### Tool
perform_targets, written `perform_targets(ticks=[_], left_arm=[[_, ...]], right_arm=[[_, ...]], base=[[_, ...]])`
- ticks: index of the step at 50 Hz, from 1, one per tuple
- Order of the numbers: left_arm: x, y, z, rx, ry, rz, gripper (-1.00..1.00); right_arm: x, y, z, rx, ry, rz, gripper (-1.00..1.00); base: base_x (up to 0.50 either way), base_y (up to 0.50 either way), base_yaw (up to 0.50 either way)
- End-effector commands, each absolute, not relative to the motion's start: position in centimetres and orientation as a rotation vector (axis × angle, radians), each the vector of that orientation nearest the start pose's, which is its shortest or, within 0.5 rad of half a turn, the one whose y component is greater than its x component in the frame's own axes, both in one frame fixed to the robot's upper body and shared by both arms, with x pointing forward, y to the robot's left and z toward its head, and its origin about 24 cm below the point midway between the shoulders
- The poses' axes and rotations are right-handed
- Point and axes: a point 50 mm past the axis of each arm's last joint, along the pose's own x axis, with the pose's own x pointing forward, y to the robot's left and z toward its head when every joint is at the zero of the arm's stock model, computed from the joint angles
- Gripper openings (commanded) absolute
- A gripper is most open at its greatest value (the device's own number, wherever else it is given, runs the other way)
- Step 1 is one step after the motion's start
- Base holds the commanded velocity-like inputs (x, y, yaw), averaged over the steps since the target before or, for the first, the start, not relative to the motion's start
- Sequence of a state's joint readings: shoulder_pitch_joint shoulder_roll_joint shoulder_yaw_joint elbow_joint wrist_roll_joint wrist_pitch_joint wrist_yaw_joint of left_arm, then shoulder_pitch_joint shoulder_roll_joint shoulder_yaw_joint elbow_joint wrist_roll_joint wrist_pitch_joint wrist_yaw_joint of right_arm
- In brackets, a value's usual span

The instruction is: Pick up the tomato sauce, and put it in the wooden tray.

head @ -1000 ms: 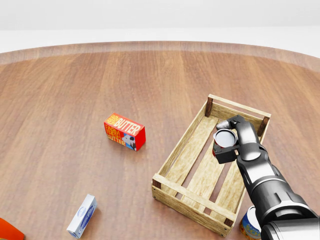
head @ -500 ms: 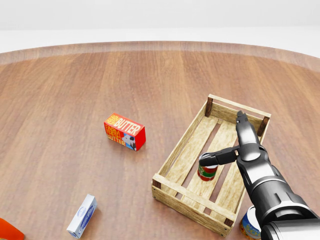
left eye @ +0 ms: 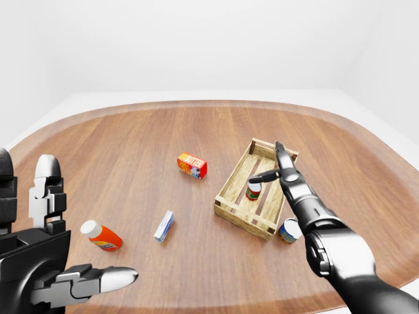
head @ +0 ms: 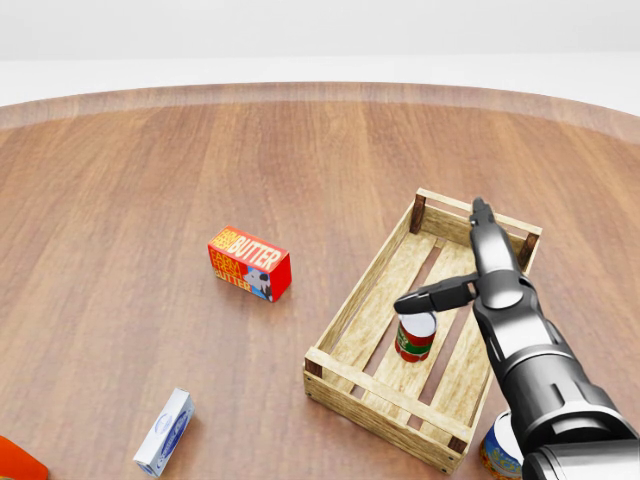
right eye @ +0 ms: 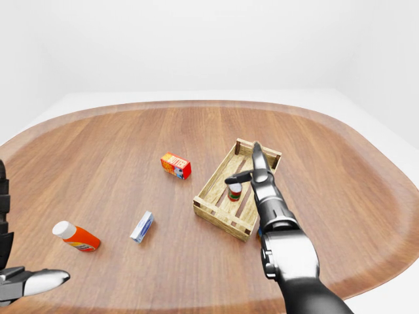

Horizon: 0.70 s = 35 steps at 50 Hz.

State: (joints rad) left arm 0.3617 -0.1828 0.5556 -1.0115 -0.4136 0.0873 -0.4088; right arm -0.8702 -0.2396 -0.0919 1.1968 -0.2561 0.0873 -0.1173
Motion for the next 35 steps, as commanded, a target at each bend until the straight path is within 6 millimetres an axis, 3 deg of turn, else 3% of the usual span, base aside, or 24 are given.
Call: perform_targets(ticks=[1,6,10,25,35], left_arm=[[11.5,21.9,18.5,-0.02,-0.629,0.098,1.0],[11.5,22.0,18.6,-0.02,-0.636,0.102,1.0],[11.5,21.9,18.5,-0.02,-0.632,0.099,1.0],[11.5,21.9,18.5,-0.02,-0.63,0.1,1.0],[11.4,22.0,18.7,-0.019,-0.639,0.106,1.0]], right_arm=[[39.1,-19.0,10.1,-0.409,0.137,-0.117,1.0],[38.2,-18.7,13.6,-0.324,-0.066,-0.089,1.0],[36.8,-18.5,15.8,-0.145,-0.2,0.001,1.0],[33.6,-19.8,17.1,0.211,-0.357,0.138,1.0],[29.3,-20.4,18.2,0.435,-0.521,0.257,1.0]], base=[[0.0,0.0,0.0],[0.0,0.0,0.0],[0.0,0.0,0.0],[0.0,0.0,0.0],[0.0,0.0,0.0]])
